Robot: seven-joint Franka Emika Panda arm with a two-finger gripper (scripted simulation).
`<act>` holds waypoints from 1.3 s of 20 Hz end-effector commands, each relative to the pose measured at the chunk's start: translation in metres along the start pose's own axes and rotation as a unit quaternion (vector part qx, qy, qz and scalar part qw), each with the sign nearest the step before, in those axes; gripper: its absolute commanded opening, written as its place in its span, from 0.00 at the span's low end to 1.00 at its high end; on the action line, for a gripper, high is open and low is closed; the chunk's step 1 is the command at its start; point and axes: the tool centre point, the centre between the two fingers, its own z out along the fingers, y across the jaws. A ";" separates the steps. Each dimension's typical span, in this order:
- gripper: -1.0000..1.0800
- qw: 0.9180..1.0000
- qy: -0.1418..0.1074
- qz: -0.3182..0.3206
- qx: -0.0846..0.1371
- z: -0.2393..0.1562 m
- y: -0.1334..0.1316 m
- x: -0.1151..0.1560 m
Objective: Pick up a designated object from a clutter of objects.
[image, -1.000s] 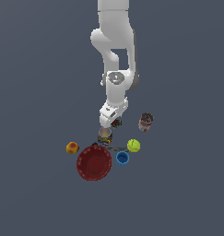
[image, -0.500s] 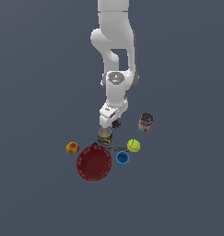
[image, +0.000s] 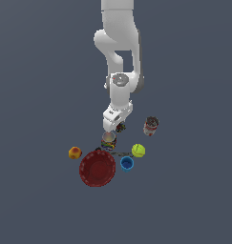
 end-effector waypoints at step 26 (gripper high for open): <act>0.00 1.000 -0.004 -0.003 0.007 -0.165 -0.027 0.027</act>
